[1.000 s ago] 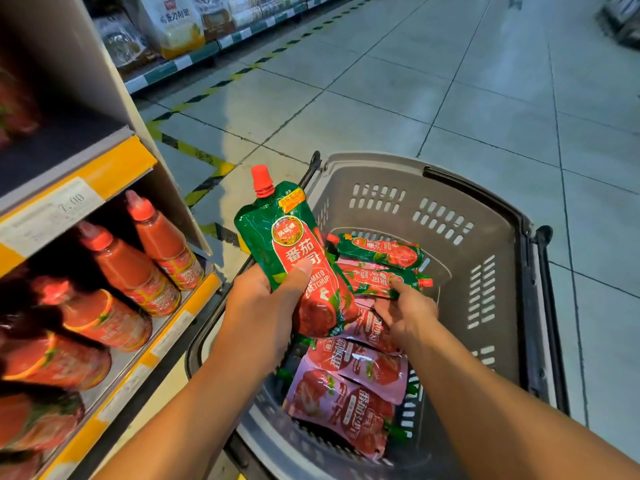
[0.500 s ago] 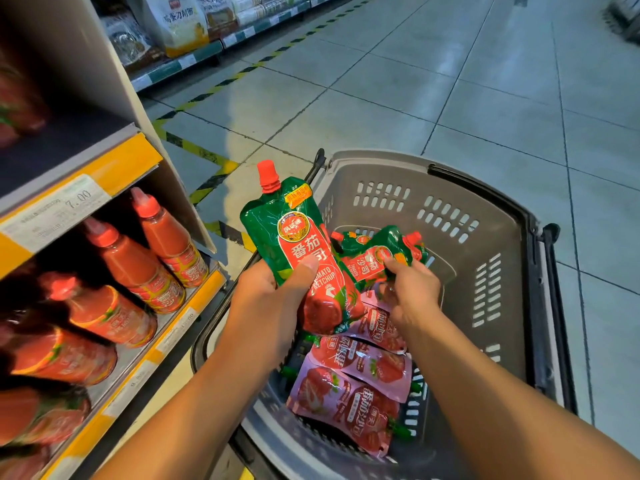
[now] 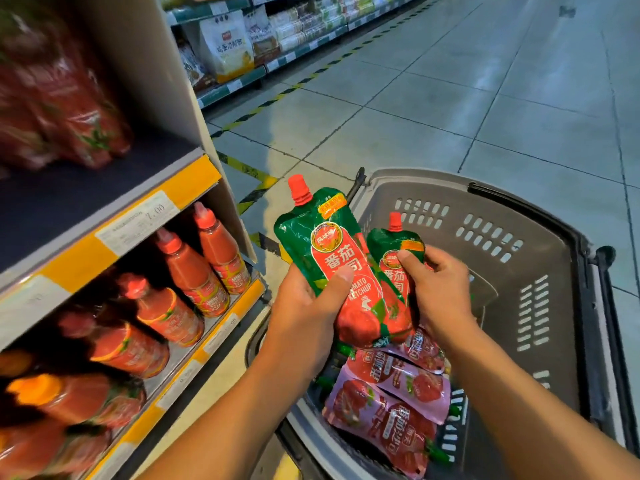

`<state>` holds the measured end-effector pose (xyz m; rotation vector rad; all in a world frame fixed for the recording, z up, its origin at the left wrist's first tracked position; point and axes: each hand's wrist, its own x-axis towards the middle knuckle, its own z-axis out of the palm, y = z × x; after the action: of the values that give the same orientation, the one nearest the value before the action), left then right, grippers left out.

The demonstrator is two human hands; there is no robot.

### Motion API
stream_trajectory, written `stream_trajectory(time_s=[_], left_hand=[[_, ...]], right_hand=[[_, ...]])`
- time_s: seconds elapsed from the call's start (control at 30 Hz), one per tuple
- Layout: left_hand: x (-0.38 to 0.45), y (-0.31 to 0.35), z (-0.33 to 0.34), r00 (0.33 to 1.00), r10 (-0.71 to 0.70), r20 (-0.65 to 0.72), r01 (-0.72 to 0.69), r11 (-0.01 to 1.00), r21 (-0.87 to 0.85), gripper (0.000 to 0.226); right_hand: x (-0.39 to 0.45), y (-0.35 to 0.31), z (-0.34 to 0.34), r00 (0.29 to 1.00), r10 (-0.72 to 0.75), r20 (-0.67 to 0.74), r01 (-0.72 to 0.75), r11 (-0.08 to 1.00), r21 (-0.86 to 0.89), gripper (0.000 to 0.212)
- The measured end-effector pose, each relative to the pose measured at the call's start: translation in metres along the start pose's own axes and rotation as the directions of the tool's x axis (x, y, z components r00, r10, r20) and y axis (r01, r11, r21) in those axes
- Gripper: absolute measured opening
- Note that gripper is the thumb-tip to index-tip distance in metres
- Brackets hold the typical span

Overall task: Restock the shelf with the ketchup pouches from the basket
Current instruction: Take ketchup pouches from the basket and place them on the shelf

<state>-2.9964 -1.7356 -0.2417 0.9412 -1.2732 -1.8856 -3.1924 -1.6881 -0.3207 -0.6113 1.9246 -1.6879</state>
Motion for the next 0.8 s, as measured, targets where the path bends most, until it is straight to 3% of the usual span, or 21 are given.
stream_trajectory(time_s=[0.13, 0.27, 0.4, 0.47, 0.57, 0.67, 0.73, 0.8], left_hand=[[-0.007, 0.013, -0.024, 0.996, 0.087, -0.020, -0.088, 0.994, -0.059, 0.024], [-0.016, 0.036, -0.068, 0.978, 0.176, -0.112, -0.170, 0.983, 0.064, 0.031], [-0.031, 0.065, -0.115, 0.960, 0.224, -0.168, -0.200, 0.968, 0.149, 0.025], [-0.039, 0.078, -0.136, 0.947, 0.240, -0.213, -0.206, 0.964, 0.171, 0.025], [-0.049, 0.094, -0.161, 0.913, 0.290, -0.287, -0.235, 0.949, 0.211, 0.030], [-0.061, 0.109, -0.185, 0.871, 0.346, -0.349, -0.265, 0.929, 0.259, 0.034], [-0.068, 0.117, -0.198, 0.851, 0.368, -0.374, -0.271, 0.919, 0.287, 0.033], [-0.076, 0.124, -0.209, 0.837, 0.361, -0.412, -0.258, 0.923, 0.284, 0.035]], right_hand=[[-0.010, -0.016, 0.008, 0.997, -0.048, 0.059, 0.048, 0.999, -0.011, 0.012], [-0.022, -0.033, 0.015, 0.986, -0.136, 0.096, 0.146, 0.983, -0.107, 0.009], [-0.035, -0.076, 0.032, 0.970, -0.202, 0.137, 0.213, 0.975, -0.068, 0.022], [-0.042, -0.106, 0.052, 0.955, -0.250, 0.159, 0.256, 0.966, -0.020, 0.013], [-0.050, -0.149, 0.084, 0.889, -0.350, 0.295, 0.334, 0.937, 0.105, 0.024], [-0.060, -0.189, 0.129, 0.772, -0.400, 0.494, 0.376, 0.914, 0.152, 0.002], [-0.068, -0.206, 0.161, 0.707, -0.341, 0.619, 0.322, 0.935, 0.148, 0.008], [-0.076, -0.209, 0.190, 0.676, -0.227, 0.701, 0.160, 0.974, 0.162, 0.005]])
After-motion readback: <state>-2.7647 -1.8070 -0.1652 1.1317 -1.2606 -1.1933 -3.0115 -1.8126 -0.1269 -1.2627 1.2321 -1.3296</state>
